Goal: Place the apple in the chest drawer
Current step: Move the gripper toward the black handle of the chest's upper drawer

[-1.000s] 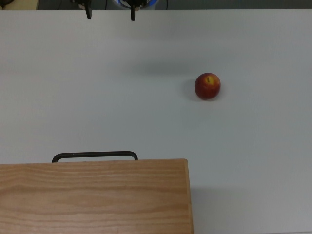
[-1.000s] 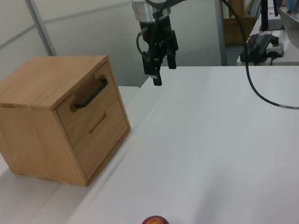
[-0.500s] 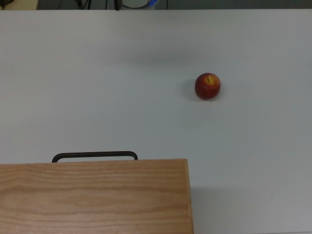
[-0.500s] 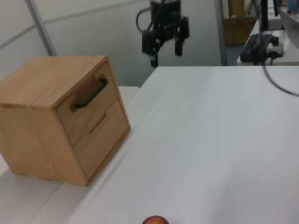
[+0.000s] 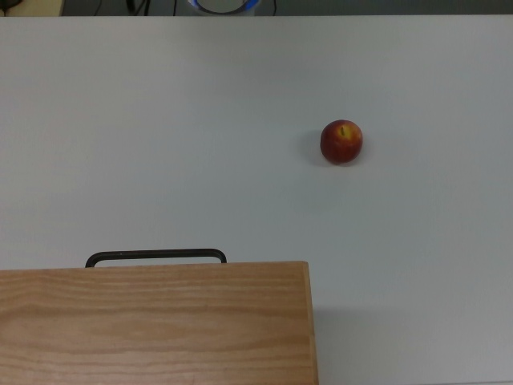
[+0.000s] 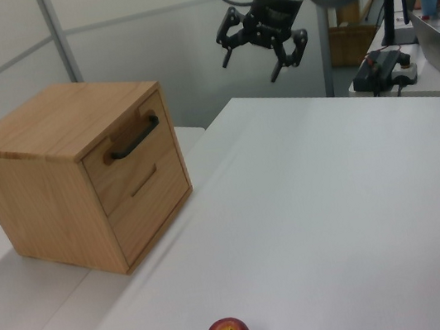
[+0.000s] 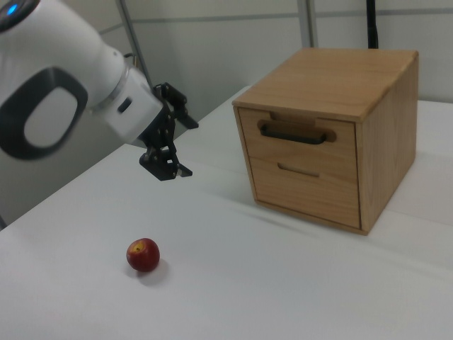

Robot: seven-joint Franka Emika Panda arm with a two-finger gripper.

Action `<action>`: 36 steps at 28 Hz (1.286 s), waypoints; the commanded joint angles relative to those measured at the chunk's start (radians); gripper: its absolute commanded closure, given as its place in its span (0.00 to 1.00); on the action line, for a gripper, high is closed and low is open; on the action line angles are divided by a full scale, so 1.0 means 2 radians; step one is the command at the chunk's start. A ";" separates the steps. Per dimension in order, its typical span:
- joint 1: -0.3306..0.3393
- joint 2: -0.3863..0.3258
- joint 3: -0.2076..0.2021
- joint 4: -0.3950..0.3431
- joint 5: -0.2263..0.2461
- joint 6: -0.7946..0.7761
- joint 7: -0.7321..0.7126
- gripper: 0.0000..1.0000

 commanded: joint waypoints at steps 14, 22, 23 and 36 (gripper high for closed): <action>-0.045 0.130 0.067 -0.032 0.064 0.316 0.194 0.00; -0.017 0.278 0.070 0.058 0.055 0.408 0.181 0.00; -0.016 0.289 0.069 0.066 0.055 0.415 0.174 0.00; -0.003 0.400 0.069 0.175 0.051 0.432 0.146 0.00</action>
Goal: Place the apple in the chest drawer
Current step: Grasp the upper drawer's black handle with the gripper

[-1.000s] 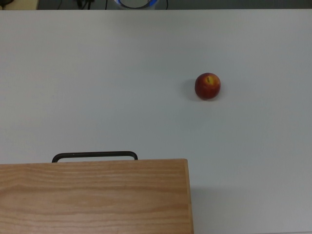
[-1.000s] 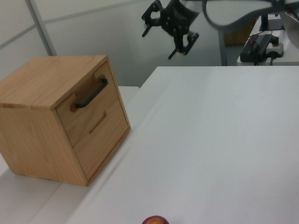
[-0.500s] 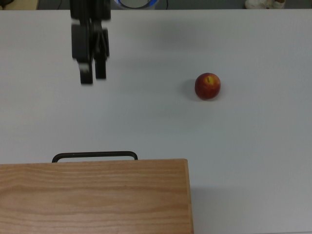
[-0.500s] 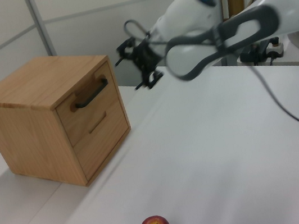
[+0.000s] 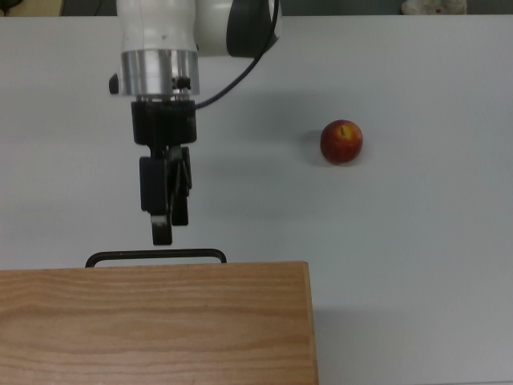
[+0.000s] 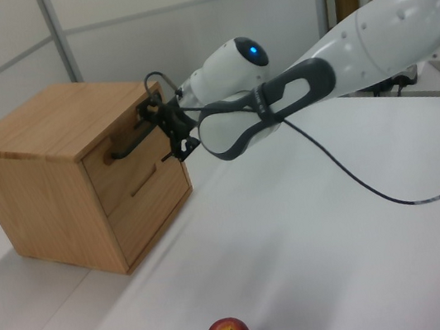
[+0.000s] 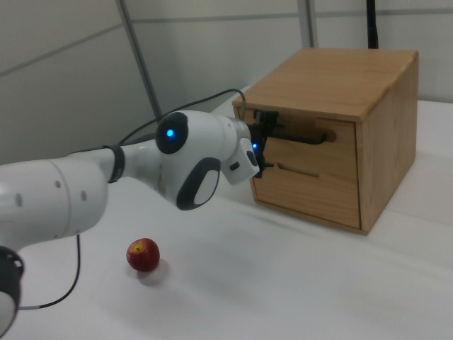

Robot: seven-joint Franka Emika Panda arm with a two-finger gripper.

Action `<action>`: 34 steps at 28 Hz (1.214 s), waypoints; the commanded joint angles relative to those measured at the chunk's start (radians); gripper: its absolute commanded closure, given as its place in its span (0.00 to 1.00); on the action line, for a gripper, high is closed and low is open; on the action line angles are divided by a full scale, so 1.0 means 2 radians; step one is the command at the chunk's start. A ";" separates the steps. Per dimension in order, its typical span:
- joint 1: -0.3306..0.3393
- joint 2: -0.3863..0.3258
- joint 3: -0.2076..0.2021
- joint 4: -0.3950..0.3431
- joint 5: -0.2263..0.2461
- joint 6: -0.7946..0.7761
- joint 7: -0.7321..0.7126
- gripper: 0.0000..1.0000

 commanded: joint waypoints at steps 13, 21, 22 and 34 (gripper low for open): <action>0.012 0.045 -0.004 0.046 -0.002 0.021 -0.047 0.79; 0.005 0.026 -0.004 0.042 0.001 0.021 -0.047 0.98; 0.005 0.025 -0.004 0.042 0.001 0.021 -0.047 0.99; 0.008 0.012 -0.004 0.022 -0.003 0.016 -0.087 1.00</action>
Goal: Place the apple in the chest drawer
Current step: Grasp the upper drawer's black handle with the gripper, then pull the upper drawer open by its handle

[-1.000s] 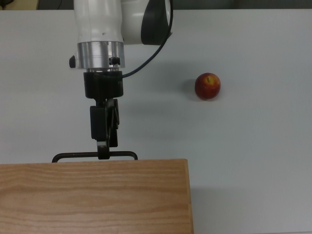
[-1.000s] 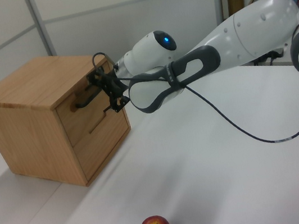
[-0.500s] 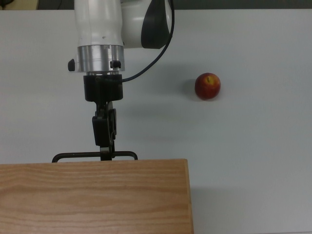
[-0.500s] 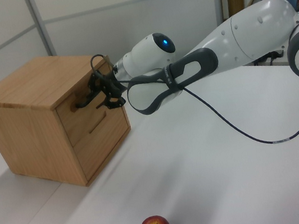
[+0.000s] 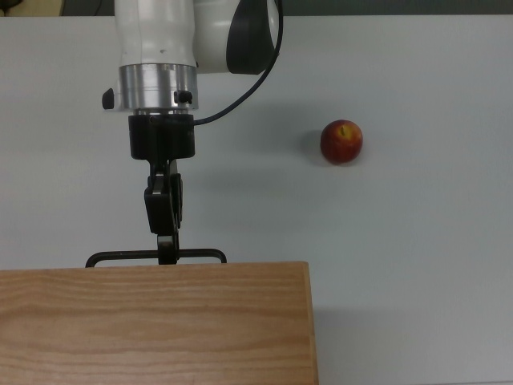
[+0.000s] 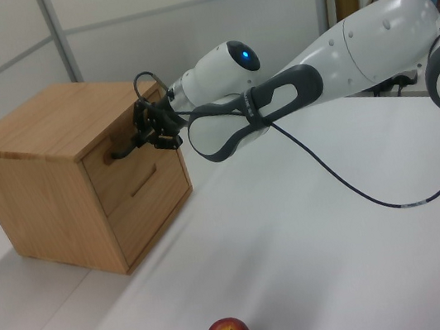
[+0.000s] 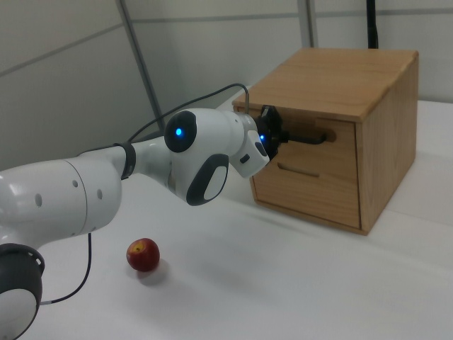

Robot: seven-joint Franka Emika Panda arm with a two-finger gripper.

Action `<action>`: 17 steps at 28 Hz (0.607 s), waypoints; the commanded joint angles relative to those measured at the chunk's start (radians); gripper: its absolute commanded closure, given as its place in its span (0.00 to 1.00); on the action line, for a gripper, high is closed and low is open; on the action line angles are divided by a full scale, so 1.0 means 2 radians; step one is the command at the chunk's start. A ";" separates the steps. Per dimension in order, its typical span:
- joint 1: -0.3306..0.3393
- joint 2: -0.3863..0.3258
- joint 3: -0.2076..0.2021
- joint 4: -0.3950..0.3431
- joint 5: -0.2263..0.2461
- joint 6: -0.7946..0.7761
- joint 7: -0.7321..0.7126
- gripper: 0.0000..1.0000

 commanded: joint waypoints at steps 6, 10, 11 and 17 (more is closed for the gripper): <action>0.005 -0.039 -0.004 -0.051 0.000 -0.008 -0.042 1.00; 0.005 -0.065 -0.004 -0.074 -0.001 -0.054 -0.043 1.00; 0.005 -0.070 -0.004 -0.077 -0.001 -0.067 -0.042 1.00; 0.001 -0.105 -0.005 -0.083 -0.001 -0.174 -0.041 1.00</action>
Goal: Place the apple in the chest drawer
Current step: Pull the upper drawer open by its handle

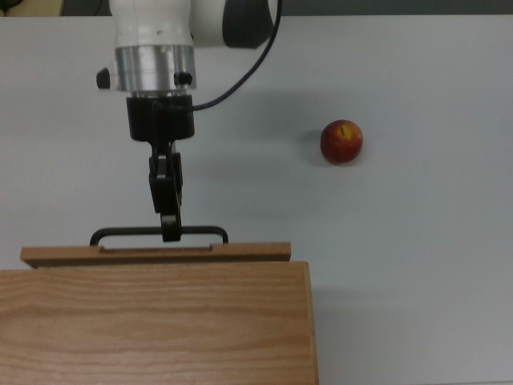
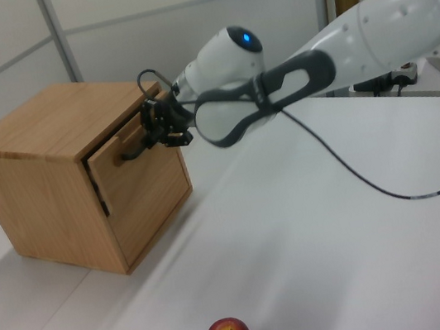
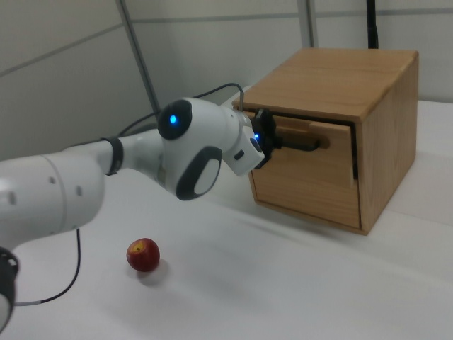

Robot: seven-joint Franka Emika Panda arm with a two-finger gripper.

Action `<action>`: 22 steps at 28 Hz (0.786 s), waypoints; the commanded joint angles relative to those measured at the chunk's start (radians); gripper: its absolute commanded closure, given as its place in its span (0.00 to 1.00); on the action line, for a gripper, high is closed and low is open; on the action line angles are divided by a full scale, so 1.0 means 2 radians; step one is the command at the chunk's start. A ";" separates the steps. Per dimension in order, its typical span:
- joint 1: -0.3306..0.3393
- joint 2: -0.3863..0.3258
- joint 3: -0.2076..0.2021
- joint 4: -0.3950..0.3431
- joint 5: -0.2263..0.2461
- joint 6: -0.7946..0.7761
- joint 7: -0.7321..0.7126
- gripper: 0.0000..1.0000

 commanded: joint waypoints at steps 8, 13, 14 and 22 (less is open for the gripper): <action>-0.006 -0.111 -0.007 -0.051 -0.001 -0.273 -0.021 1.00; -0.006 -0.133 -0.014 -0.051 0.000 -0.353 -0.036 1.00; -0.008 -0.138 -0.015 -0.051 0.000 -0.373 -0.038 1.00; -0.012 -0.149 -0.019 -0.049 0.001 -0.393 -0.050 1.00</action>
